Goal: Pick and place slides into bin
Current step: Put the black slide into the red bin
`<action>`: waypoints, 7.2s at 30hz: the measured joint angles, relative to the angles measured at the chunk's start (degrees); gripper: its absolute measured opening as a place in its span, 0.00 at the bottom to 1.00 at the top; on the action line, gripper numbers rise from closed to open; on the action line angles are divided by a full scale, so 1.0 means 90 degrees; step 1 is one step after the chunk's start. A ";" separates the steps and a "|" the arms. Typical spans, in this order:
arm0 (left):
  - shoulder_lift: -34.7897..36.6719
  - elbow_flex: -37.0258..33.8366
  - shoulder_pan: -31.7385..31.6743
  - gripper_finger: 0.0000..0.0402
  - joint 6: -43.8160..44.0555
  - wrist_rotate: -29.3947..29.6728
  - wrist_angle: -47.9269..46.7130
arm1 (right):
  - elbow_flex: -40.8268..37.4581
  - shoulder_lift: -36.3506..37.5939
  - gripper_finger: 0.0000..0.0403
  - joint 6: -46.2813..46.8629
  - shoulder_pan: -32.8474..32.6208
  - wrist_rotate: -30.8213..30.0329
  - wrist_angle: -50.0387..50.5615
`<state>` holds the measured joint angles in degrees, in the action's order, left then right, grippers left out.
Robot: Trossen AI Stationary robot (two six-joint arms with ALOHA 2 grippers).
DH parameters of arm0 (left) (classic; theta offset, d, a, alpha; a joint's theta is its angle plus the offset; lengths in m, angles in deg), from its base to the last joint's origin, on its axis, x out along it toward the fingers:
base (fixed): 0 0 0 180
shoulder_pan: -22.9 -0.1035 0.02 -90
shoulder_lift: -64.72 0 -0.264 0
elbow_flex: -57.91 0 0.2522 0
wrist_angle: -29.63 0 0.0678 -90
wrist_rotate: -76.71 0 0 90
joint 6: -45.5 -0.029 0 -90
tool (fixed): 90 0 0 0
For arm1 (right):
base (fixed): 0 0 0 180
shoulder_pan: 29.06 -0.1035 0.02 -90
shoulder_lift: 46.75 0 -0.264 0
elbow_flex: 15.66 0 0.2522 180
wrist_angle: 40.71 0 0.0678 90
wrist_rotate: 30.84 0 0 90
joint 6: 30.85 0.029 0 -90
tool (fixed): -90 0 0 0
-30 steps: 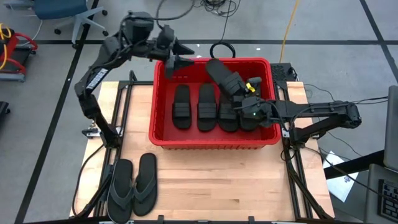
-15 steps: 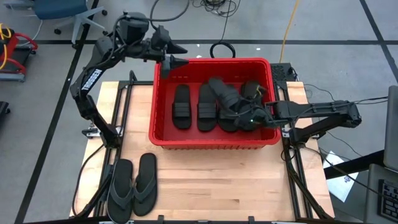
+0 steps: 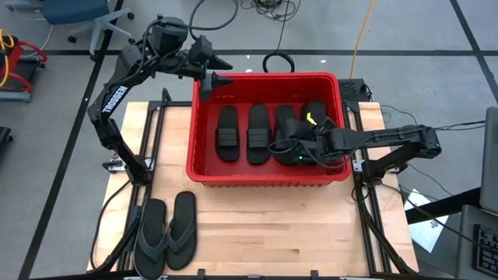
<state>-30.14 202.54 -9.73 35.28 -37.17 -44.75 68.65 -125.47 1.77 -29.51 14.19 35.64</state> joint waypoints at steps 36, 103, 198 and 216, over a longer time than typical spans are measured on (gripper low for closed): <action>-0.0001 0.0000 -0.0046 0.57 -0.0543 -0.0034 -0.0597 | 0.0095 -0.1526 0.00 0.0339 0.0844 0.1041 -0.0005; -0.0001 0.0000 -0.0046 0.57 -0.0822 -0.0406 -0.1059 | 0.0082 -0.0217 0.36 -0.3884 0.3852 0.9554 -0.1947; -0.0004 0.0000 -0.0046 0.57 -0.1374 -0.0034 -0.1260 | 0.0739 -0.1969 0.03 -0.6060 0.4075 0.9648 -0.0961; -0.0004 -0.0002 -0.0046 0.57 -0.1133 -0.0036 -0.1042 | 0.1557 -0.1970 0.01 -0.8401 0.4792 0.8883 0.1265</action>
<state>-30.17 202.52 -10.14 25.09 -37.50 -54.13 82.66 -143.20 -73.84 13.62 94.14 47.02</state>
